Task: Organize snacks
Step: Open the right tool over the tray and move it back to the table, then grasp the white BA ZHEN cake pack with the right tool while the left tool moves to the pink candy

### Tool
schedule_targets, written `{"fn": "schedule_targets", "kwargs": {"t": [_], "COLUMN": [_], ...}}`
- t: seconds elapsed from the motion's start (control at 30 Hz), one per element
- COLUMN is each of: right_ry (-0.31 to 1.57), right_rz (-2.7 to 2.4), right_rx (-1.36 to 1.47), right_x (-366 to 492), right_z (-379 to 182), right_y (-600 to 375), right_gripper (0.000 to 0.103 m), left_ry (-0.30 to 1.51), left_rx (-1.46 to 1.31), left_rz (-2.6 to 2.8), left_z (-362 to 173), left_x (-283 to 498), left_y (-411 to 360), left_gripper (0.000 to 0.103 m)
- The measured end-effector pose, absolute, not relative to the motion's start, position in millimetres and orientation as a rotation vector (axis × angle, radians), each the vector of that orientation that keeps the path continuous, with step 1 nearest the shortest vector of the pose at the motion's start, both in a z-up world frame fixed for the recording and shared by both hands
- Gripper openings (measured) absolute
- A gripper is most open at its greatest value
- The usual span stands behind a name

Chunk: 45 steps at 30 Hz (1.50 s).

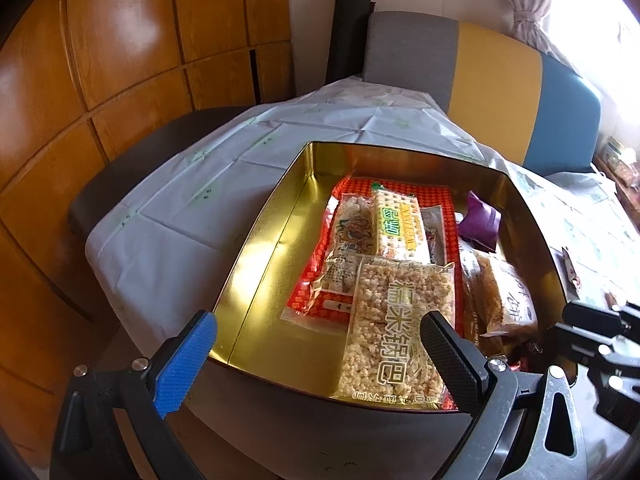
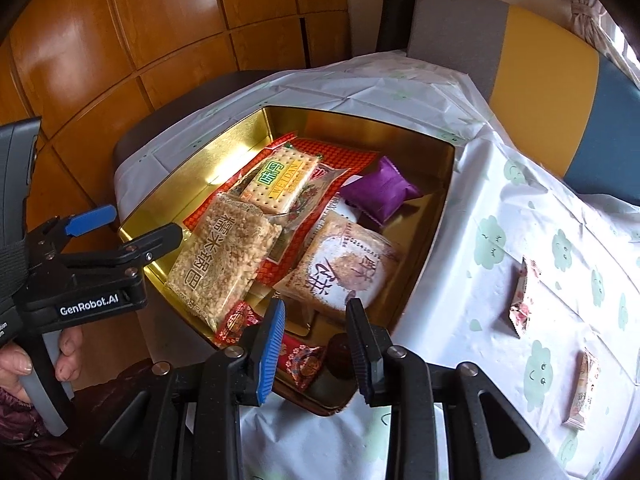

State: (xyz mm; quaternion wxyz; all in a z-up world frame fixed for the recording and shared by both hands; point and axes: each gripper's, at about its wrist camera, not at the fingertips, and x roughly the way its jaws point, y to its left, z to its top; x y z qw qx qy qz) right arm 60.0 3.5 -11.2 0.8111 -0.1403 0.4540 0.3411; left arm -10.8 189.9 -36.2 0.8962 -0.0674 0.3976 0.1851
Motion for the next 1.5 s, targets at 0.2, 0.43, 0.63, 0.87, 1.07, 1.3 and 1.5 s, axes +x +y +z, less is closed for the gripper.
{"fn": "schedule_targets", "kwargs": {"t": [0.2,0.43,0.63,0.87,1.07,1.3,1.5], "right_ry": [0.955,0.979,1.048,1.131,1.178,1.218,1.244], "right_rz": [0.679,0.545,0.377,0.197,0.109,0.109,0.105], "right_rx": [-0.291,-0.226,-0.169,-0.079,0.069,0.074,0.023], "right_x": [66.5,91.1,120.0,155.9,174.9,176.3,178.4], "right_z": [-5.0,-4.0,-14.5,-28.4,-40.1,-49.7,-62.3], "right_y": [-16.1,-72.9,-139.8,-224.4,-272.0,-271.1,-263.5], "right_gripper": [0.037,0.038,0.038,0.046,0.046,0.046,0.046], "left_ry": [0.824,0.829,0.824,0.837,0.828,0.830,0.826], "left_rx": [-0.128,-0.114,-0.096,-0.111,-0.084,-0.070,-0.061], "left_rz": [0.340,0.312,0.297,0.291,0.248,0.168,0.117], "left_z": [-35.1,-34.3,-31.6,-29.3,-24.2,-20.7,-20.3], "left_x": [-8.9,-5.5,-2.9,2.3,6.2,10.8,7.2], "left_y": [183.4,173.9,166.7,163.1,151.3,131.9,119.2], "left_gripper": [0.098,0.096,0.095,0.093,0.093,0.093,0.093]}}
